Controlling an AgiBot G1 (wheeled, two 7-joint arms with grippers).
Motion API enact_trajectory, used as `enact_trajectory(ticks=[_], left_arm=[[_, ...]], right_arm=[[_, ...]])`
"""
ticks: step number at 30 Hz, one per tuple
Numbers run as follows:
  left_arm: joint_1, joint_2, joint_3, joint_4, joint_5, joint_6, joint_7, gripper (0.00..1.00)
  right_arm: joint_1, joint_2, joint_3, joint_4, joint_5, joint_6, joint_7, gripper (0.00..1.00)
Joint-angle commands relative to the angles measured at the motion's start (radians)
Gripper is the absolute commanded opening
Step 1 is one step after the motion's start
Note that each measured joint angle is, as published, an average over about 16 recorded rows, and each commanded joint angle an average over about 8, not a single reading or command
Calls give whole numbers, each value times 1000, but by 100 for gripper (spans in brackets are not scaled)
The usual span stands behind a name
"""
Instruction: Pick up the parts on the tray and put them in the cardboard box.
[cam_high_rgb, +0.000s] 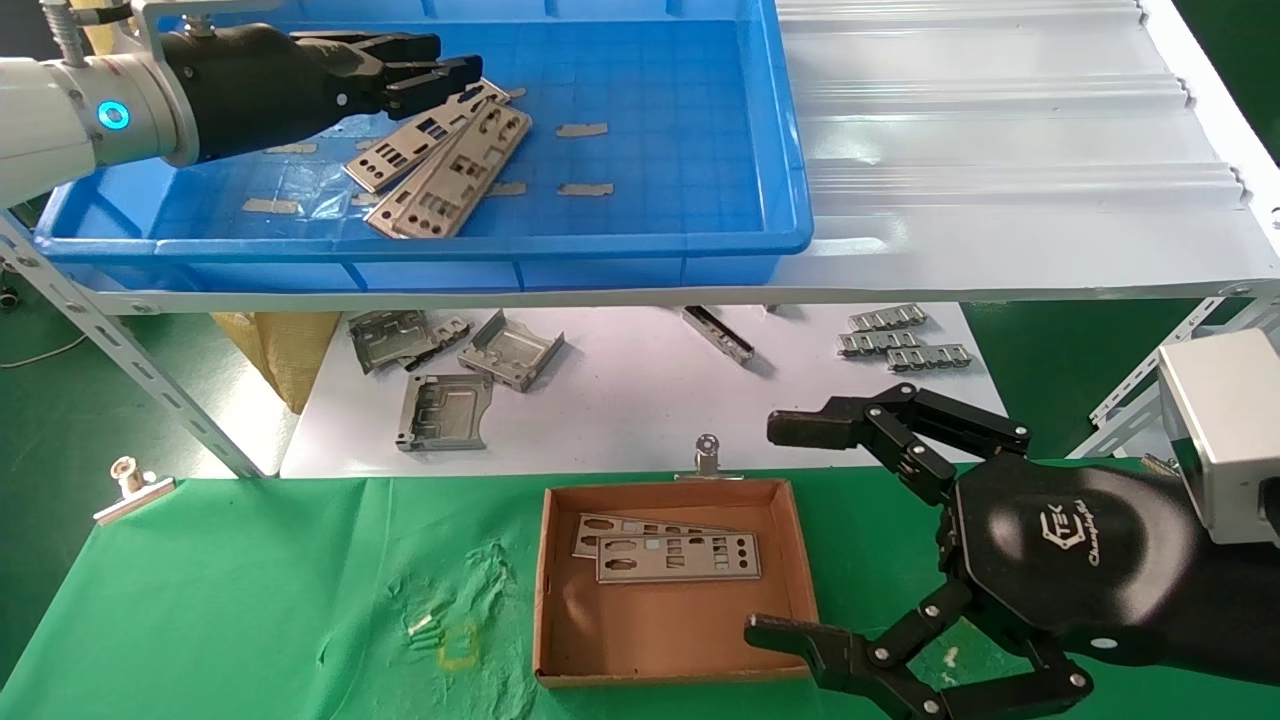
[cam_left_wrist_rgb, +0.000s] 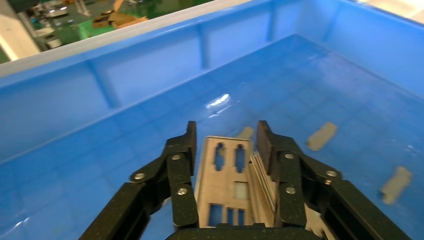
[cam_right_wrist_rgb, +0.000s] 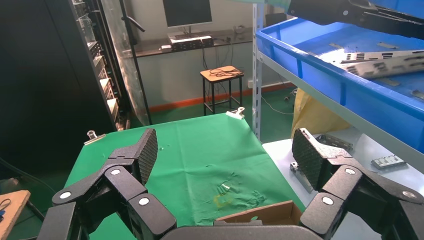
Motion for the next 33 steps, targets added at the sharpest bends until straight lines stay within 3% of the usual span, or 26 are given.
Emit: enact_trajectory(ticks=[1,7,14,16,21,23,24,33], left_arm=[[-2,-4,1,-5,2,15,3,100],[-2,-20,5,-4,7,67,4,100],[7,-16,12,7,17,44,6,99],[10,-10,14,9,20,31,6,88],[16,5,19,13,27,5,3,25],[17,10,22,14,31,-5,0,5],[17,13,23,14,33,-10,-2,0],[13,24,35,14,50,-40,-10,0]], right_arm=[[0,0,0,0,0,0,0,100],[0,0,0,0,0,0,0,100],[0,0,0,0,0,0,0,100],[0,0,0,0,0,0,0,100],[0,0,0,0,0,0,0,100],[0,0,0,0,0,0,0,100],[0,0,0,0,0,0,0,100],[0,0,0,0,0,0,0,100]])
